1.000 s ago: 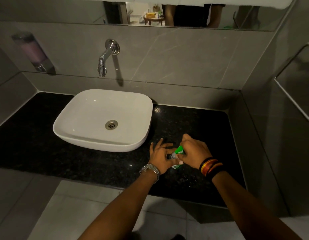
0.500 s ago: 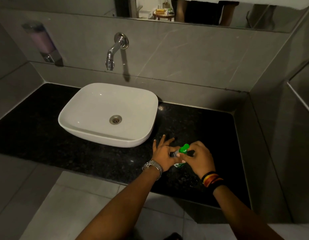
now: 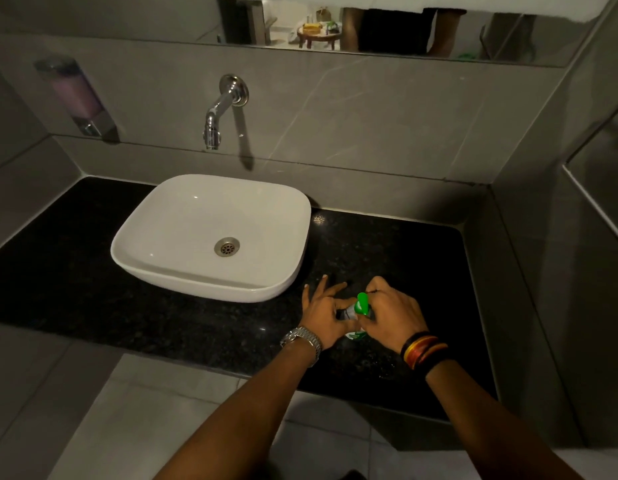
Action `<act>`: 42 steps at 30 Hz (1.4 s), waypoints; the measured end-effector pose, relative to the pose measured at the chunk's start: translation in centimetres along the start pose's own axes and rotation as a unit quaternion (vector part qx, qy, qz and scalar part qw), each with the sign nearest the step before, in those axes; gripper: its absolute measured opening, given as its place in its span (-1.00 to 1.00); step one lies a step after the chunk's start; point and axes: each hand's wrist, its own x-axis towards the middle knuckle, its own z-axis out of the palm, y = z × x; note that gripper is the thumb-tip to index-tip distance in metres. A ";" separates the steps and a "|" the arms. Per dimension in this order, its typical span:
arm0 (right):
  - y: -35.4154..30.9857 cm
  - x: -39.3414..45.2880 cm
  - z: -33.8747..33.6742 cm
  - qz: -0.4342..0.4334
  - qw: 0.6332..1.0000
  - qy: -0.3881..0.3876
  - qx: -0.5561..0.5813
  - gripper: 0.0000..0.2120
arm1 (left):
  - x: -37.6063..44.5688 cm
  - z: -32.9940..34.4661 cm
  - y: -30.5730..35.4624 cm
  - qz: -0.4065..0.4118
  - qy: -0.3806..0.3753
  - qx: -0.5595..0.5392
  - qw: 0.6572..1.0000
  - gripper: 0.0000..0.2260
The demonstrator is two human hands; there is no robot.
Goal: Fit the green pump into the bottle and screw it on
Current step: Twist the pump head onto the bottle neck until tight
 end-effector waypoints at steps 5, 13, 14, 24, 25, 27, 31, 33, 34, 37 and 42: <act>0.3 0.2 0.8 0.084 0.994 0.031 0.055 -0.64 | 0.0 -0.1 0.1 -0.001 0.003 -0.012 1.000 -0.39; 1.3 -0.9 3.0 0.069 0.945 0.094 0.305 -0.75 | 0.0 -0.2 0.3 -0.013 0.007 -0.022 1.000 -0.53; 1.2 -0.8 3.0 0.080 0.943 0.104 0.305 -0.74 | 0.0 -0.2 0.3 -0.014 0.009 -0.023 1.000 -0.54; 2.4 -1.5 3.9 0.045 0.936 0.091 0.338 -0.71 | -0.3 0.0 0.3 -0.015 0.016 -0.030 0.999 -0.43; 2.4 -1.4 3.9 0.047 0.934 0.102 0.338 -0.74 | -0.3 0.1 0.3 -0.014 0.015 -0.025 0.999 -0.47; 2.0 -0.9 3.6 0.065 0.931 0.124 0.337 -0.71 | -0.2 0.1 0.3 -0.011 0.016 -0.020 1.000 -0.50; 1.8 -0.7 3.5 0.095 0.933 0.116 0.326 -0.62 | -0.1 0.1 0.2 -0.009 0.011 -0.010 1.000 -0.49; 2.1 -1.0 3.6 0.067 0.926 0.091 0.360 -0.60 | -0.1 0.1 0.4 -0.010 0.013 -0.009 1.000 -0.46; 2.2 -1.1 3.6 0.049 0.923 0.076 0.374 -0.62 | -0.2 0.1 0.4 -0.014 0.014 -0.009 1.000 -0.47; 2.1 -0.9 3.8 0.048 0.921 0.088 0.377 -0.75 | -0.1 0.2 0.2 -0.015 0.016 -0.007 1.000 -0.49; 1.6 -0.6 4.4 0.091 0.946 0.129 0.283 -0.45 | -0.2 0.5 0.0 -0.014 0.015 -0.002 1.000 -0.37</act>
